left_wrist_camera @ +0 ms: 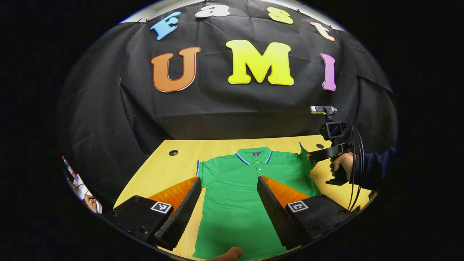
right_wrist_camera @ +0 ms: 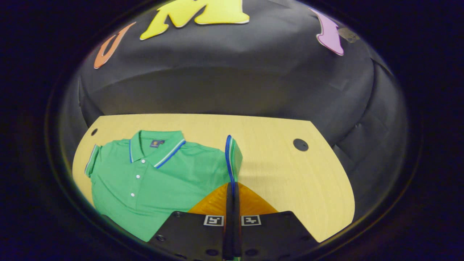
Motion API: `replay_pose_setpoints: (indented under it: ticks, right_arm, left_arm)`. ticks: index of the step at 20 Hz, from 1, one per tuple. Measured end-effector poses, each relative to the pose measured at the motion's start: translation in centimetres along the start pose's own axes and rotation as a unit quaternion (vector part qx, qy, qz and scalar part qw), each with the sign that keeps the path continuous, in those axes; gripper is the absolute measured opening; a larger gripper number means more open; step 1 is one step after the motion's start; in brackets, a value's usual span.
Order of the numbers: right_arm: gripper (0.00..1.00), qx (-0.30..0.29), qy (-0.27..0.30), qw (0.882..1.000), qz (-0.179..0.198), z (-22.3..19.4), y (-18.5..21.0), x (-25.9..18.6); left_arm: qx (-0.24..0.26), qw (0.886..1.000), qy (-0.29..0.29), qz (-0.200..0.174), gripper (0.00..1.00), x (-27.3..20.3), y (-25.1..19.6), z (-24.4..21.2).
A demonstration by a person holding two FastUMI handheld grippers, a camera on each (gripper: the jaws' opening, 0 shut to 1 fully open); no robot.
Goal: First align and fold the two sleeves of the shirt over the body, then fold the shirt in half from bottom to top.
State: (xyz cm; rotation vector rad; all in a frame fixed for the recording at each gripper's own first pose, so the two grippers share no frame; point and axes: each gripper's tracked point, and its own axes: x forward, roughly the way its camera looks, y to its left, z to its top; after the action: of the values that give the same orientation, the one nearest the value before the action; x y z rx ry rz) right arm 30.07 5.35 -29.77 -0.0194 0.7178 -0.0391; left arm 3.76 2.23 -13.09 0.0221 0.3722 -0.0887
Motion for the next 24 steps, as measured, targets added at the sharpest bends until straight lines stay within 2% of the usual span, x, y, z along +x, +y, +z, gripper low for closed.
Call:
replay_pose_setpoints:
  ticks: [6, 11, 19, 21, 23, 24]
  right_arm:
    - [0.03, -0.052, -0.006, 0.997, 0.05, -0.3, 6.6, -0.9]
    - [0.02, -0.084, 0.009, 0.994, 0.076, -2.6, 10.7, -1.0]
    - [0.02, -0.137, 0.042, 0.986, 0.09, -7.0, 13.8, -1.5]
    - [0.08, -0.133, 0.039, 0.988, 0.07, -6.6, 13.3, -2.1]
    - [0.1, -0.124, 0.027, 0.989, 0.081, -5.7, 13.7, -3.7]
    - [0.23, -0.121, 0.022, 0.989, 0.084, -5.4, 13.6, -4.6]
  left_arm:
    - [-0.015, 1.0, 0.0, 0.017, 1.0, -1.1, 1.9, -0.9]
    - [-0.038, 0.999, 0.011, 0.035, 1.0, -2.0, 3.6, -2.1]
    - [-0.048, 0.998, 0.008, 0.029, 1.0, -3.1, 4.5, -2.6]
    - [-0.047, 0.998, 0.014, 0.027, 1.0, -3.0, 4.6, -2.7]
    - [-0.049, 0.999, 0.014, 0.019, 1.0, -2.8, 4.7, -2.0]
    - [-0.047, 0.999, 0.01, 0.016, 1.0, -2.7, 4.8, -1.6]
